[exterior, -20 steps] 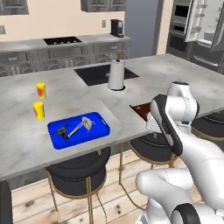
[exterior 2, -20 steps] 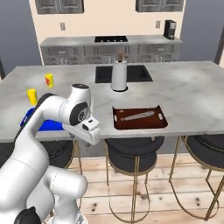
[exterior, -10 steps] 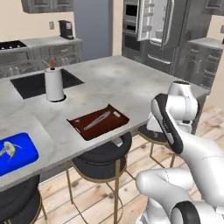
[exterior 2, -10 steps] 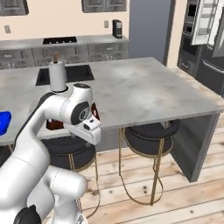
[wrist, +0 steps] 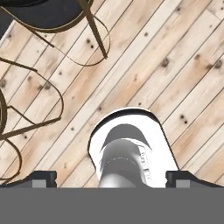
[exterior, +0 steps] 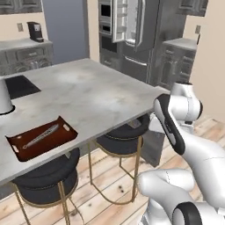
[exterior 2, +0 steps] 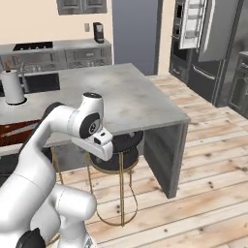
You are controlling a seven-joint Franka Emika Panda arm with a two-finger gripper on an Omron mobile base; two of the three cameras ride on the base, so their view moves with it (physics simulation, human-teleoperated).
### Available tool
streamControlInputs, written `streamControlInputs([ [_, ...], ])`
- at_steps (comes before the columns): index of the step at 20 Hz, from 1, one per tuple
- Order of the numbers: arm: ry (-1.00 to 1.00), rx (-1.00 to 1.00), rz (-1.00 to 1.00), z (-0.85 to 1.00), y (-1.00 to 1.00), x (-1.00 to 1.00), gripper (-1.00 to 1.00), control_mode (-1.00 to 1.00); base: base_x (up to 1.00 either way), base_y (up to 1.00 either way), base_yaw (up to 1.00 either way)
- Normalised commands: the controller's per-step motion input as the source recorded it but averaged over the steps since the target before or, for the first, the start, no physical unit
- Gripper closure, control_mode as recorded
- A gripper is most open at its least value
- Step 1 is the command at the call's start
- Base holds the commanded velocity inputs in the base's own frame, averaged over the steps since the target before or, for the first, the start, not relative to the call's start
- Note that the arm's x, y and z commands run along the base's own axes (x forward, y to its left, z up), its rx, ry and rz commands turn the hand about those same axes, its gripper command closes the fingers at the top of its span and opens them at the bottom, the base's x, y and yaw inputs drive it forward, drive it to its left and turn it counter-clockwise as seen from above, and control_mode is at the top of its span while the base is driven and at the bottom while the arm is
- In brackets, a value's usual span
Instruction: Gather the lemon and sweet potato from the fridge and place them on a tray on the dining counter. Then gather the fishs from the fridge and place them on the other tray.
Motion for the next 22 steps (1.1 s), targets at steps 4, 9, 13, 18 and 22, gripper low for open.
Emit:
streamControlInputs([
  [4, 0.0, 0.0, 0.0, 0.0, 0.0, 0.0, -1.0, 1.0, 0.31, -1.0, -0.04],
  [9, 0.0, 0.0, 0.0, 0.0, 0.0, 0.0, -1.0, 1.0, 0.37, -1.0, 0.0],
  [13, 0.0, 0.0, 0.0, 0.0, 0.0, 0.0, -1.0, 1.0, 0.39, -1.0, 0.0],
  [18, 0.0, 0.0, 0.0, 0.0, 0.0, 0.0, -1.0, 1.0, 0.43, -1.0, 0.0],
  [22, 0.0, 0.0, 0.0, 0.0, 0.0, 0.0, -1.0, 1.0, 0.62, -1.0, 0.01],
])
